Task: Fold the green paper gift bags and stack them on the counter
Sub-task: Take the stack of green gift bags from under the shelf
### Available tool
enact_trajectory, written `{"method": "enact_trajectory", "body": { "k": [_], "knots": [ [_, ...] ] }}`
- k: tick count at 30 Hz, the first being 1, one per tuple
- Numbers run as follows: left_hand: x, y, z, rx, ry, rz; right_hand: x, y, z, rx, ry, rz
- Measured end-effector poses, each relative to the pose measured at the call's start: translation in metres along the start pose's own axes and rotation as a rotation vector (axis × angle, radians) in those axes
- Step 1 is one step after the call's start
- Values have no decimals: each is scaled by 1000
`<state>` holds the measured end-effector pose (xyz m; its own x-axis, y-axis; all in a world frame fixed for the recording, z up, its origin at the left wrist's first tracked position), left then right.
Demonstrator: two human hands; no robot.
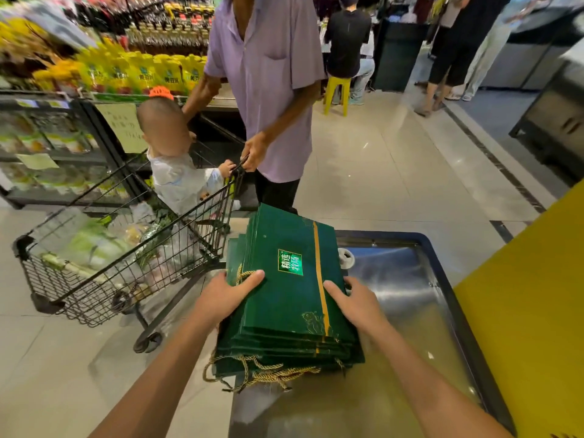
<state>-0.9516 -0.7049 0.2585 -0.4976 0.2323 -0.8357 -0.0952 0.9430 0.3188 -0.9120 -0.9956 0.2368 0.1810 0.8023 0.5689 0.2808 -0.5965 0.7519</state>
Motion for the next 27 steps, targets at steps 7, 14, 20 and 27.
{"method": "enact_trajectory", "body": {
  "k": [7,14,20,27],
  "knots": [
    [-67,6,-15,-212,-377,438,17,17,-10,-89,104,-196],
    [-112,-46,-48,-153,-753,837,7,38,-23,-76,179,-444],
    [-126,-131,-73,-34,-821,1027,-27,52,-23,-40,263,-636],
    [-101,-206,-77,32,-749,1101,-69,64,-17,-43,367,-775]
  ]
}}
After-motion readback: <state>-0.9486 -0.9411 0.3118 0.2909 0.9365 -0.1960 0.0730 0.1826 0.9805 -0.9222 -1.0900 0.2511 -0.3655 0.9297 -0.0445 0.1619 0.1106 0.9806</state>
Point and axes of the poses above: each hand's wrist, its own z-axis towards the middle knuckle, its own y-axis out of the back of the hand, x = y × z, the point moved 8 cm from there along z, towards the middle knuckle, and after that the axes turned 12 degrees about -z, right-handed, at the moved point
